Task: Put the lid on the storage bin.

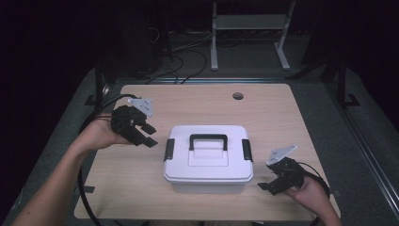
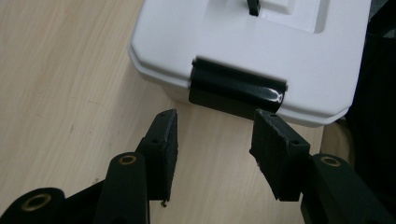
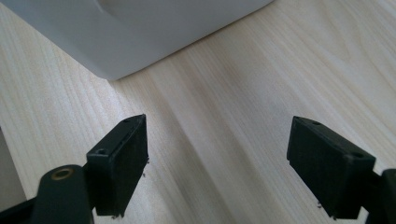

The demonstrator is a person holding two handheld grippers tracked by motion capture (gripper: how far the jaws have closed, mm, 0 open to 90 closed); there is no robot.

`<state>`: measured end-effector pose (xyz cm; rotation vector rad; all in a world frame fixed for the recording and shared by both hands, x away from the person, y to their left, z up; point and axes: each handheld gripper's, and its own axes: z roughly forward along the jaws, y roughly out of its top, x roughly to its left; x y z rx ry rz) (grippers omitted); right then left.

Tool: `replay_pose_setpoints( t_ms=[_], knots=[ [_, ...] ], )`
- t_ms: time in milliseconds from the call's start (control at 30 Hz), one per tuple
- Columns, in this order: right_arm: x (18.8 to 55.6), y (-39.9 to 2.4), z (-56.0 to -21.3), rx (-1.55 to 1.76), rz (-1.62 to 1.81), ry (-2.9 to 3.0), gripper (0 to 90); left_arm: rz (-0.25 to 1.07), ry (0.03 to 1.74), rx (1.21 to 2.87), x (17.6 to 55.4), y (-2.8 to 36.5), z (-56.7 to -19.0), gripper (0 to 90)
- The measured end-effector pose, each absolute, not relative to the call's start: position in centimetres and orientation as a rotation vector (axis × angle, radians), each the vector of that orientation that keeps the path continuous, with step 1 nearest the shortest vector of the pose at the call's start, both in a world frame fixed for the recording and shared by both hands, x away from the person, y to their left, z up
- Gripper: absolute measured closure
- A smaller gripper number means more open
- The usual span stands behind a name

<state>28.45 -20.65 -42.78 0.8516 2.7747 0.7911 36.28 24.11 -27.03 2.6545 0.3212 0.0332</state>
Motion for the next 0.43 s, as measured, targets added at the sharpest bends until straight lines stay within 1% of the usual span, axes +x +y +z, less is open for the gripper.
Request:
replay_pose_setpoints(
  t_ms=[433],
  knots=[
    [28.4, -20.7, -42.8, 0.859, 0.796, 2.770, 19.5, 0.001, 0.373, 2.643, 36.2, 25.8, -29.1, 47.6]
  ],
)
